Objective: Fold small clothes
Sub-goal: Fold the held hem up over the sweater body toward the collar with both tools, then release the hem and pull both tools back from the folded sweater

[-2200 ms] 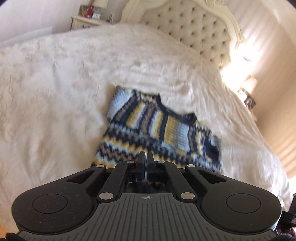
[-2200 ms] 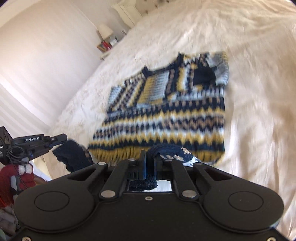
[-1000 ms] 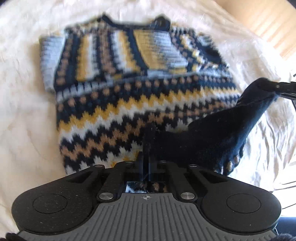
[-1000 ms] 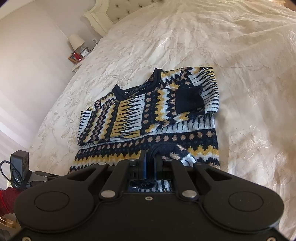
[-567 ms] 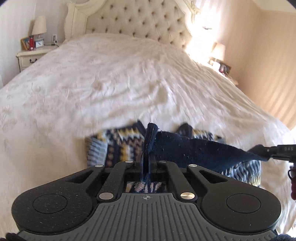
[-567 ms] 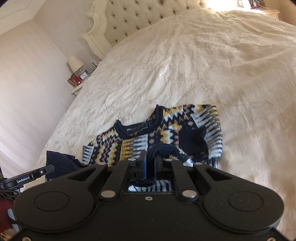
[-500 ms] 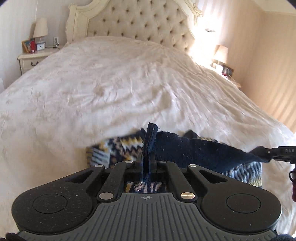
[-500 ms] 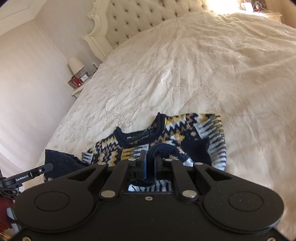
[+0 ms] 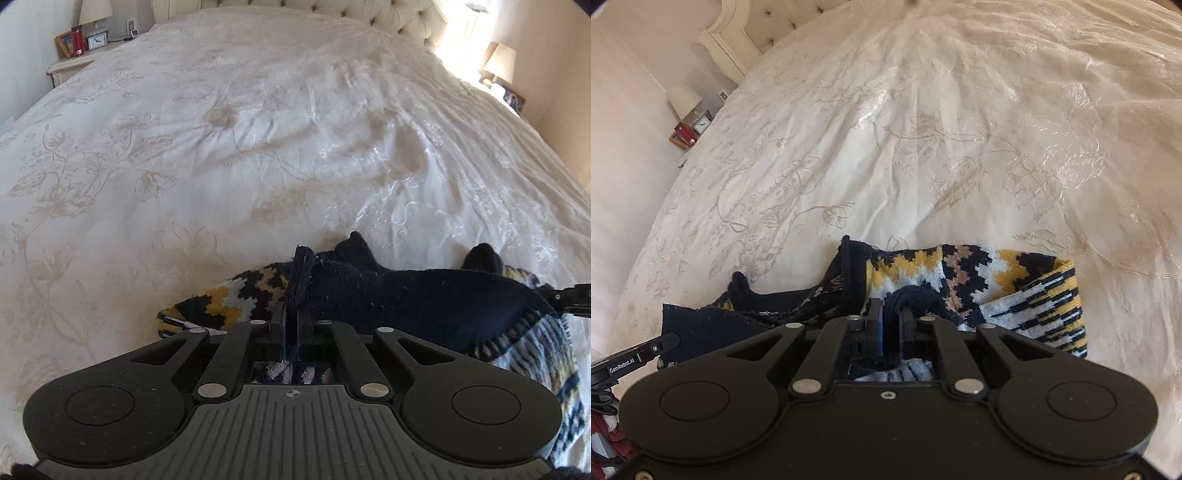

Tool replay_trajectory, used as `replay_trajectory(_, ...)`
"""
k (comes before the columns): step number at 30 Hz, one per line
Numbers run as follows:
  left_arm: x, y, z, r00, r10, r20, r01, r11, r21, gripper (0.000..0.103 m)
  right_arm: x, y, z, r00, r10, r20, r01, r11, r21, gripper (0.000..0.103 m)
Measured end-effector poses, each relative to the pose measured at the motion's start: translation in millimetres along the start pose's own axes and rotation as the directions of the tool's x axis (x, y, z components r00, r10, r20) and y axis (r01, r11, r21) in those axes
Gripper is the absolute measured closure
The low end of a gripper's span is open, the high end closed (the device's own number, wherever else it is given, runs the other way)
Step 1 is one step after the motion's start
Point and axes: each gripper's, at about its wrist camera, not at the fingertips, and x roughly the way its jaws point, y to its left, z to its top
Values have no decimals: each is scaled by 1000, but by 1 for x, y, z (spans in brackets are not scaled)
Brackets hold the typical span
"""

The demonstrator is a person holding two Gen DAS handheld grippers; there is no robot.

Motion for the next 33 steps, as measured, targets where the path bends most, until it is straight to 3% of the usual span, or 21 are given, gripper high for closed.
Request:
replay_trajectory(5,25,13,2,996,40,-79,-44,998,-49,94,13,-10,-3,1000,-17,-20,17,1000,21,88)
replay_trajectory(9,33,24,8,992,52,-116,-67,989,-129,80,16,-16,-1,1000,-5,-28,7,999,49,85)
replay_trajectory(11,32,25,11,990,58,-125,-76,988,-138,78,16,-19,2,1000,4,-22,-3,998,69,83)
replay_trajectory(12,32,24,13,990,62,-129,-80,987,-139,78,15,-19,3,1000,12,-17,-10,997,76,79)
replay_trajectory(16,19,24,21,991,78,-112,-95,984,-150,76,-1,-17,12,996,12,87,-18,997,71,30)
replay_trajectory(19,5,22,28,991,88,-99,-103,981,-163,68,-13,-17,19,991,-4,131,-7,996,87,29)
replay_trajectory(24,-18,14,31,990,38,-136,-64,979,-194,54,-30,-3,14,993,-42,107,44,999,-20,29)
replay_trajectory(28,-35,-4,15,989,15,-145,-44,978,-203,54,-37,17,-8,997,-49,62,56,990,-128,29)
replay_trajectory(33,-47,-35,-25,983,-4,-183,-21,991,-132,53,-38,52,-45,999,-46,-6,43,962,-271,29)
